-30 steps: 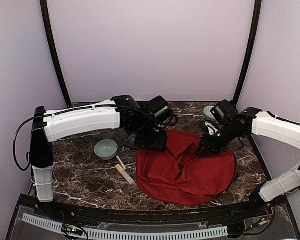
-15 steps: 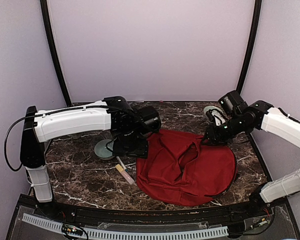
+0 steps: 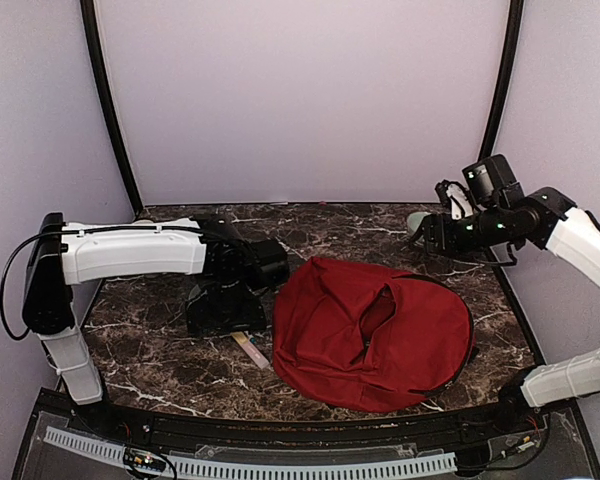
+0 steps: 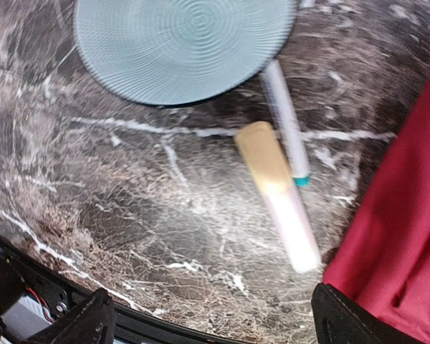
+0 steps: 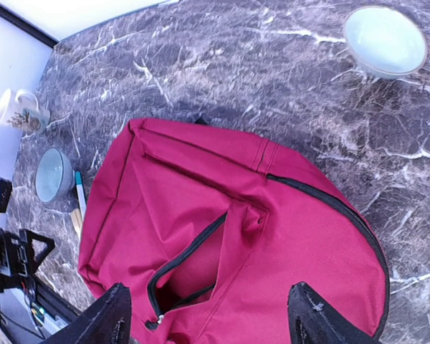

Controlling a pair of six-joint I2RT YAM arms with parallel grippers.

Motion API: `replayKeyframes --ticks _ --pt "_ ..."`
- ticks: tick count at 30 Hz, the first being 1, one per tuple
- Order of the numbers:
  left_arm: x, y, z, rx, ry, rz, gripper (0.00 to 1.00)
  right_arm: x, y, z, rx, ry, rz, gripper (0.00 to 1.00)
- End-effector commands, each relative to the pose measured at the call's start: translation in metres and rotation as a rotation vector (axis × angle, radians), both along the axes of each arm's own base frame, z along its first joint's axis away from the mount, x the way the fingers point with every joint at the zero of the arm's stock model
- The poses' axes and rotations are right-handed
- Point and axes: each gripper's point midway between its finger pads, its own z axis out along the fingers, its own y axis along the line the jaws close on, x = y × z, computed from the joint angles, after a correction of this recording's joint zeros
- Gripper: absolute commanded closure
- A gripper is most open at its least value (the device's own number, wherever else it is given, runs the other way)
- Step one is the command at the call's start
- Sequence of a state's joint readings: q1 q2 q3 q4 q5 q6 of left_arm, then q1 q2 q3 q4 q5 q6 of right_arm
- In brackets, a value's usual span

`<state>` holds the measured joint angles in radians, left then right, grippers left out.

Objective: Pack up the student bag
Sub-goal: Pick up the pen at the center of the board.

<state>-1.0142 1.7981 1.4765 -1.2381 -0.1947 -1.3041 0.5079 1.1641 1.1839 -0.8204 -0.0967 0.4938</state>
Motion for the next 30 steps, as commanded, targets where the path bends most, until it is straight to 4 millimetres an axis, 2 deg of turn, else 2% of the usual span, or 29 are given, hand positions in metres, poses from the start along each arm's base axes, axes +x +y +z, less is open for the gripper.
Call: replayKeyframes --ticks 1,5,10,15,19,24,26,30 --pt "-0.004 0.009 0.000 -0.065 -0.017 0.169 0.03 0.010 -0.009 0.023 -0.023 -0.070 -0.032 0.21" --pt "-0.005 0.012 -0.012 -0.123 -0.010 0.282 0.06 0.011 -0.013 0.033 -0.050 -0.071 -0.038 0.21" --pt "-0.006 0.011 -0.034 -0.211 0.031 0.388 0.10 0.001 -0.023 0.031 -0.060 -0.058 -0.072 0.21" --pt "0.016 0.001 -0.045 -0.344 -0.029 0.420 0.16 -0.011 -0.031 0.028 -0.034 -0.045 -0.111 0.21" --pt "0.026 -0.002 -0.048 -0.416 -0.062 0.466 0.20 -0.017 -0.034 0.029 -0.018 -0.037 -0.129 0.21" --pt "0.030 0.004 -0.045 -0.402 -0.075 0.500 0.23 -0.019 -0.038 0.035 -0.019 -0.046 -0.149 0.21" --pt "0.034 0.003 -0.046 -0.410 -0.076 0.506 0.30 -0.019 -0.039 0.037 -0.018 -0.048 -0.156 0.21" --pt "0.032 0.003 -0.054 -0.386 -0.040 0.516 0.37 -0.019 -0.041 0.037 -0.017 -0.045 -0.170 0.21"
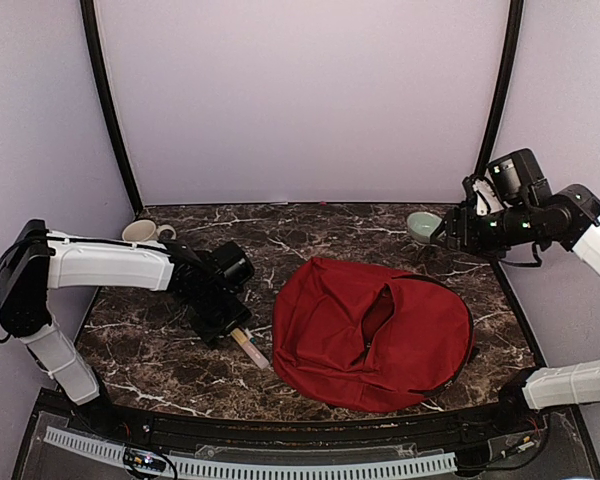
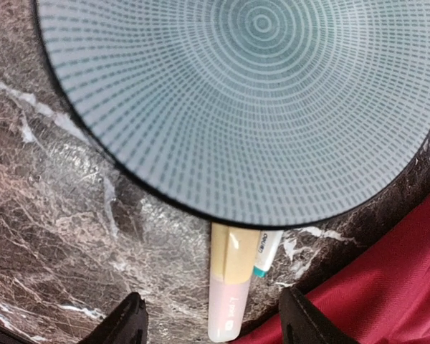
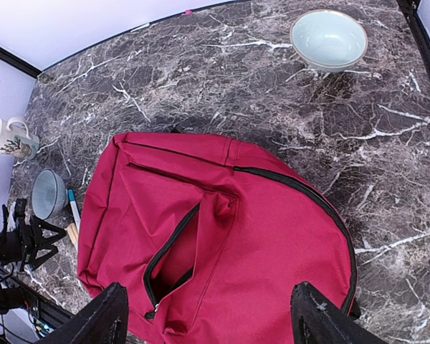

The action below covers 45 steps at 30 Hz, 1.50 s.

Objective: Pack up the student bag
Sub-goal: Pick up the pen at the center of the board.

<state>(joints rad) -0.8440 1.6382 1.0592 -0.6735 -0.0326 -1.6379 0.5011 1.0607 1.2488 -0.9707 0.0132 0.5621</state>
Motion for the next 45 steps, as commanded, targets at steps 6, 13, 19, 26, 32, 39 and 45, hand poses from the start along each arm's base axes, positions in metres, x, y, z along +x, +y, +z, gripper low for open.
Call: replayKeyframes --ticks 6,13,19,26,32,39,45 --pt "0.005 -0.003 -0.012 -0.035 0.041 0.009 0.39 -0.001 -0.008 0.006 0.012 -0.012 -0.055 0.22" --pt "0.008 -0.006 -0.028 -0.069 0.051 -0.018 0.50 0.000 -0.008 0.007 0.020 -0.008 -0.065 0.22" --pt "0.005 0.003 -0.029 -0.020 0.076 -0.031 0.65 0.003 -0.005 0.006 0.031 -0.005 -0.067 0.22" --pt "0.001 0.013 -0.029 0.052 0.116 -0.067 0.58 0.005 -0.001 0.004 0.045 0.004 -0.066 0.22" --pt "0.006 0.006 -0.033 0.044 0.122 -0.106 0.57 0.008 0.001 0.004 0.052 0.004 -0.067 0.22" --pt "0.011 0.009 -0.024 0.055 0.084 -0.111 0.79 0.009 0.007 0.002 0.069 0.018 -0.054 0.22" --pt "0.001 0.021 0.004 0.015 0.028 -0.049 0.89 0.015 0.024 0.007 0.126 0.011 0.005 0.24"
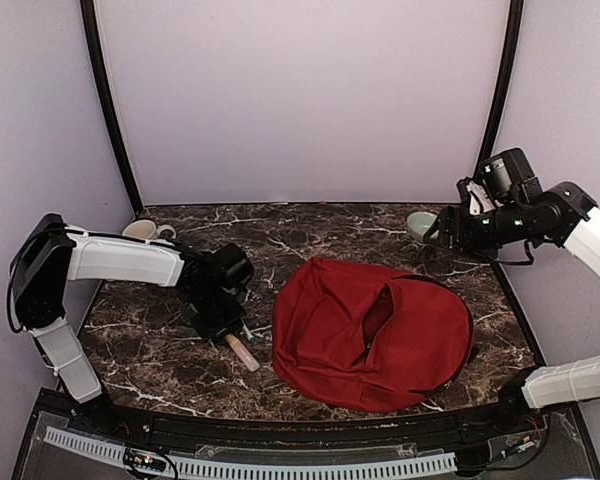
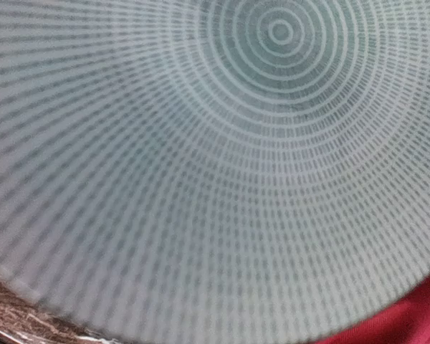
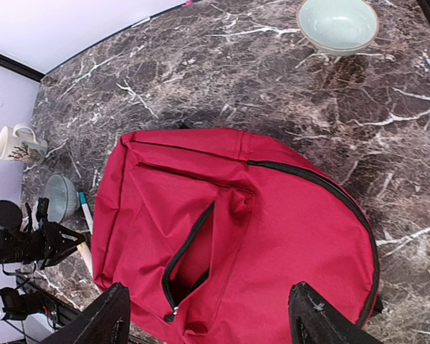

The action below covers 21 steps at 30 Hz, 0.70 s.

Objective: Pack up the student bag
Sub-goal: Pick up the pen at the center of the board, then pass from the left arm to the right

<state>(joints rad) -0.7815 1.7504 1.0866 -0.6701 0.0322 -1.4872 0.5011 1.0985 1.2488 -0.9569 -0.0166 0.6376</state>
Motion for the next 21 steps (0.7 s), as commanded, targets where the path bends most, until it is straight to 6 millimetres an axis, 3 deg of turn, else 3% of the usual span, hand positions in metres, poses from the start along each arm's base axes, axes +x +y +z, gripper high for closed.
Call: replayKeyframes --ticks 1,6,10,13,21 --pt "-0.008 0.018 0.037 -0.027 -0.072 0.057 0.90 0.012 0.019 0.017 0.089 -0.053 0.049 0.23" --pt "-0.006 0.022 0.074 -0.074 -0.182 0.097 0.93 0.021 0.042 0.026 0.164 -0.078 0.127 0.23" --pt "0.001 0.012 0.106 -0.182 -0.285 0.140 1.00 0.028 0.062 0.034 0.210 -0.092 0.199 0.23" --pt "0.008 0.001 0.131 -0.257 -0.352 0.164 1.00 0.030 0.078 0.040 0.234 -0.114 0.253 0.23" --pt "0.028 -0.040 0.170 -0.434 -0.423 0.246 1.00 0.004 0.145 0.044 0.278 -0.158 0.518 0.21"
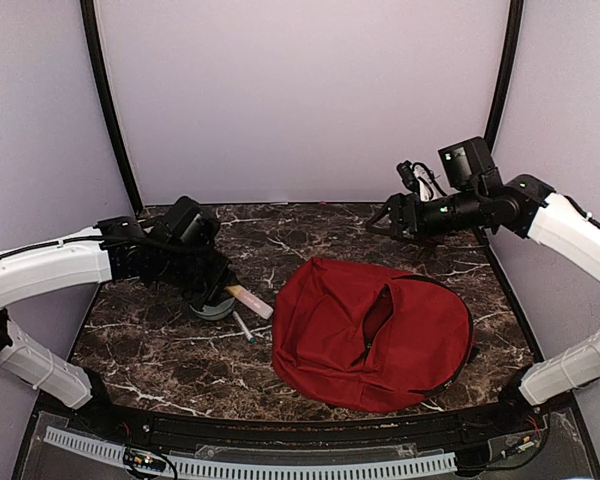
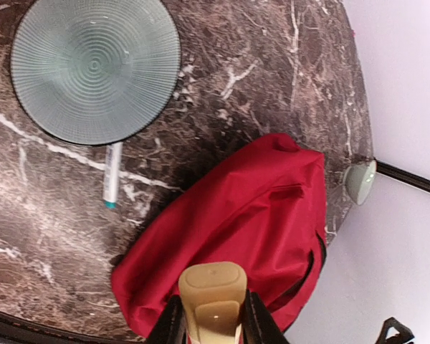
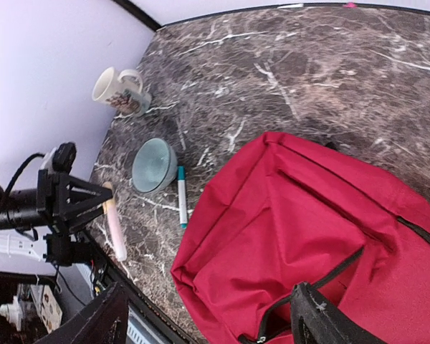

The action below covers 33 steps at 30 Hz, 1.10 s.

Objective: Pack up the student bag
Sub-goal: Pass from the left arm to the right

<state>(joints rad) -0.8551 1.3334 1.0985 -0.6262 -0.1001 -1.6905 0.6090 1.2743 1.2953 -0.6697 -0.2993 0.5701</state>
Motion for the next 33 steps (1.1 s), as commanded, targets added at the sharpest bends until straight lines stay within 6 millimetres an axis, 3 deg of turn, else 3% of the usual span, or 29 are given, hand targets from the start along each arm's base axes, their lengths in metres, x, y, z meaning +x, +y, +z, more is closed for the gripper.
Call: replayKeyframes --ticks 1,4,8,16,22,29,33 --pt "0.019 -0.031 0.027 -0.162 -0.063 0.079 1.00 -0.017 0.045 0.021 0.079 -0.085 0.185 0.21" --pt "0.031 -0.058 0.031 -0.259 -0.064 0.102 1.00 -0.031 0.060 0.011 0.082 -0.046 0.262 0.22" --pt "0.049 -0.091 0.050 -0.338 -0.085 0.089 1.00 -0.045 0.073 0.001 0.074 -0.025 0.309 0.23" --pt "0.066 -0.124 0.066 -0.448 -0.108 0.068 1.00 -0.051 0.086 -0.008 0.103 0.006 0.305 0.29" --pt "0.067 -0.134 0.076 -0.469 -0.121 0.041 1.00 -0.032 0.084 -0.016 0.034 -0.016 0.225 0.34" --pt "0.063 -0.136 0.081 -0.485 -0.122 0.018 1.00 -0.024 0.094 -0.021 0.037 -0.019 0.222 0.38" --pt "0.062 -0.135 0.084 -0.493 -0.131 0.014 1.00 -0.020 0.102 -0.019 0.060 -0.022 0.223 0.51"
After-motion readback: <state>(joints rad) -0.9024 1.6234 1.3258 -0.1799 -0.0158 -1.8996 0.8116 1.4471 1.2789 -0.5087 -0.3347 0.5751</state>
